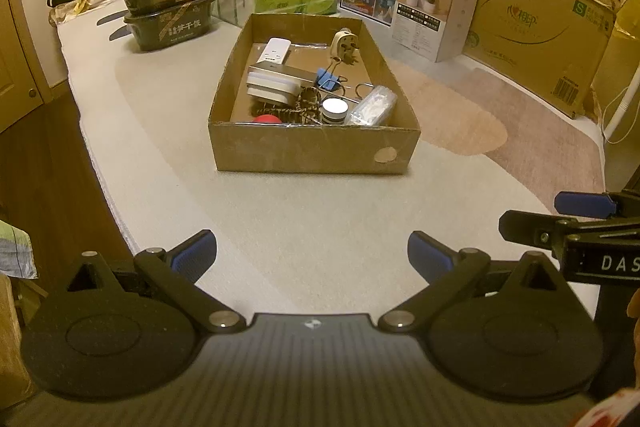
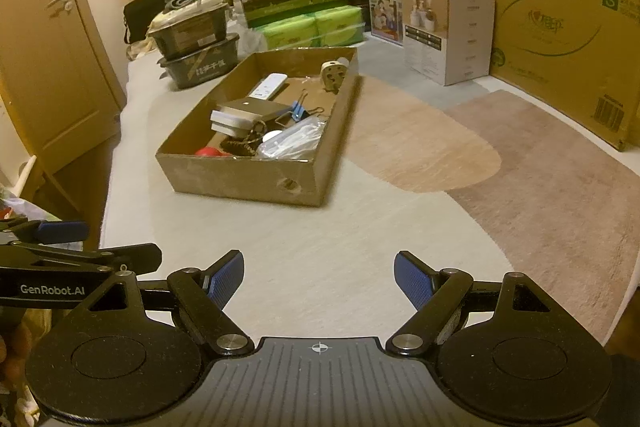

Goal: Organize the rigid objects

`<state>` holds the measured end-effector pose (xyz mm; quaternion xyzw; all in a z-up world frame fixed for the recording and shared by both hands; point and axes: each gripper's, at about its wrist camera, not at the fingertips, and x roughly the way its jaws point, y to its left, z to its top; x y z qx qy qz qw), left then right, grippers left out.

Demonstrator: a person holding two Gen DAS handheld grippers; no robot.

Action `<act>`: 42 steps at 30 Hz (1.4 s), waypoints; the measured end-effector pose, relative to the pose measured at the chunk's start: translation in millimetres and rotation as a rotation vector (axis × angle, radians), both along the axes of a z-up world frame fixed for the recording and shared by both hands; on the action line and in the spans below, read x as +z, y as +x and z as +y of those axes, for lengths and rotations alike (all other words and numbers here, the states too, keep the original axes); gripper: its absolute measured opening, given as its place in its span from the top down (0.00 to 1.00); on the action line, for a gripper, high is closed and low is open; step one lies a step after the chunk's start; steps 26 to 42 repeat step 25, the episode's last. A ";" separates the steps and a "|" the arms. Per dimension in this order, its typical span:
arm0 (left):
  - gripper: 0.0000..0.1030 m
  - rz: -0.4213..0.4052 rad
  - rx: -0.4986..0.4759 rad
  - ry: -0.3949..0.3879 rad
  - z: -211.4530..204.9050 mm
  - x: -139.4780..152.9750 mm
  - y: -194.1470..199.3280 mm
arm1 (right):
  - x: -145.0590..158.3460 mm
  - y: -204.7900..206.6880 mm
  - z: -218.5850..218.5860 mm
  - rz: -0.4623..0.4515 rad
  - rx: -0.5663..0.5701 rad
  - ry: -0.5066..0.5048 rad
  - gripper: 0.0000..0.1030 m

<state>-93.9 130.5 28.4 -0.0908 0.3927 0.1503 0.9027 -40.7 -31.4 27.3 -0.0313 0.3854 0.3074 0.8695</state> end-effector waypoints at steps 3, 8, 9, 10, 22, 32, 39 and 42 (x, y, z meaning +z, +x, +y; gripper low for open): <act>0.01 -0.003 0.002 -0.002 0.0 -0.2 -0.4 | -0.2 -0.5 0.2 0.002 0.000 0.000 0.20; 0.01 -0.006 0.006 -0.002 0.3 0.1 -0.5 | -1.2 -0.6 0.8 0.004 -0.002 -0.002 0.20; 0.01 -0.006 0.006 -0.001 1.0 0.2 -0.5 | -1.5 -0.6 0.8 0.005 -0.002 -0.002 0.20; 0.01 -0.006 0.006 -0.002 1.0 0.0 -0.5 | -1.7 -0.7 0.8 0.006 -0.002 -0.002 0.20; 0.01 -0.004 0.003 -0.013 1.6 -1.9 -0.7 | -5.2 -0.4 0.6 0.019 -0.005 -0.001 0.20; 0.02 -0.007 0.001 -0.024 2.1 -2.2 -0.3 | -5.5 -0.2 1.1 0.018 -0.005 -0.001 0.20; 0.02 -0.007 0.001 -0.024 2.1 -2.2 -0.3 | -5.5 -0.2 1.1 0.018 -0.005 -0.001 0.20; 0.02 -0.007 0.001 -0.024 2.1 -2.2 -0.3 | -5.5 -0.2 1.1 0.018 -0.005 -0.001 0.20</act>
